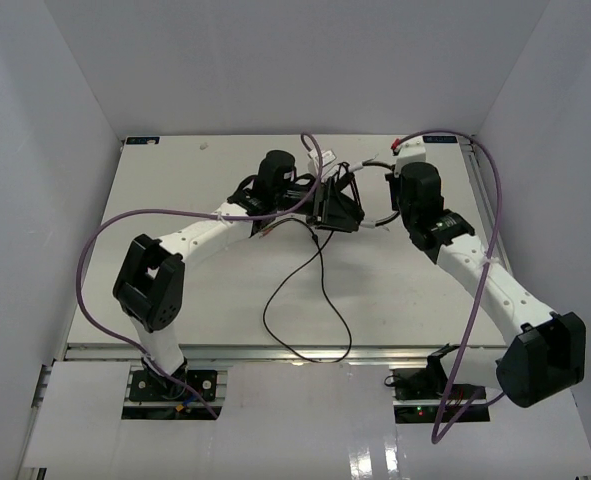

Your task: Wrap the headphones

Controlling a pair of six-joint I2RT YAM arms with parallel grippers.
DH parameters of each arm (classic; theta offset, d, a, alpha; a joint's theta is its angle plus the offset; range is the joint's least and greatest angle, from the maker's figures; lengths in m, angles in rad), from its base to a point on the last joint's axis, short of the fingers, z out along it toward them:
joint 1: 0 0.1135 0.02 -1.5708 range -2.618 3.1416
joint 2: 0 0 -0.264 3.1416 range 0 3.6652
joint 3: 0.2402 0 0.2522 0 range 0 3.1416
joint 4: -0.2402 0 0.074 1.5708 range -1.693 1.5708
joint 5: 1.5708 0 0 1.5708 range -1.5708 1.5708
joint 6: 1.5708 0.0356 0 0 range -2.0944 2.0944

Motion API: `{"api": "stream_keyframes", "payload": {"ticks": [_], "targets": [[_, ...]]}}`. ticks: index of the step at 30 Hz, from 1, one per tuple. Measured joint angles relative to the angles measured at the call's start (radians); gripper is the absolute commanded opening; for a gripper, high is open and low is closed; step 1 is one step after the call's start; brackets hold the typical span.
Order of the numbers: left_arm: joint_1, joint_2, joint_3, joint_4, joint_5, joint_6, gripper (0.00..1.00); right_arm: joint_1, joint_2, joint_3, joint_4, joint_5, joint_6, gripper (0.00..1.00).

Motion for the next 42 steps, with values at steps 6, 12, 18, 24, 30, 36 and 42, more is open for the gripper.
{"api": "stream_keyframes", "payload": {"ticks": [6, 12, 18, 24, 30, 36, 42], "targets": [[-0.171, -0.188, -0.222, 0.122, -0.237, 0.288, 0.75, -0.144, 0.068, 0.247, -0.148, -0.221, 0.177, 0.08], [-0.225, -0.229, -0.484, 0.285, -0.375, 0.506, 0.68, -0.304, 0.027, 0.35, -0.208, -0.473, 0.308, 0.08], [-0.211, -0.126, -0.568, 0.31, -0.433, 0.596, 0.64, -0.41, -0.004, 0.446, -0.25, -0.672, 0.379, 0.08], [-0.211, -0.123, -0.614, 0.37, -0.43, 0.62, 0.33, -0.523, -0.008, 0.506, -0.249, -0.799, 0.455, 0.08], [-0.211, -0.115, -0.623, 0.417, -0.417, 0.624, 0.73, -0.562, -0.007, 0.509, -0.258, -0.881, 0.503, 0.08], [-0.211, -0.115, -0.644, 0.5, -0.406, 0.663, 0.82, -0.564, -0.007, 0.519, -0.282, -0.923, 0.496, 0.08], [-0.213, -0.038, -0.529, 0.486, -0.412, 0.731, 0.8, -0.565, -0.009, 0.52, -0.293, -0.957, 0.494, 0.08]]}}
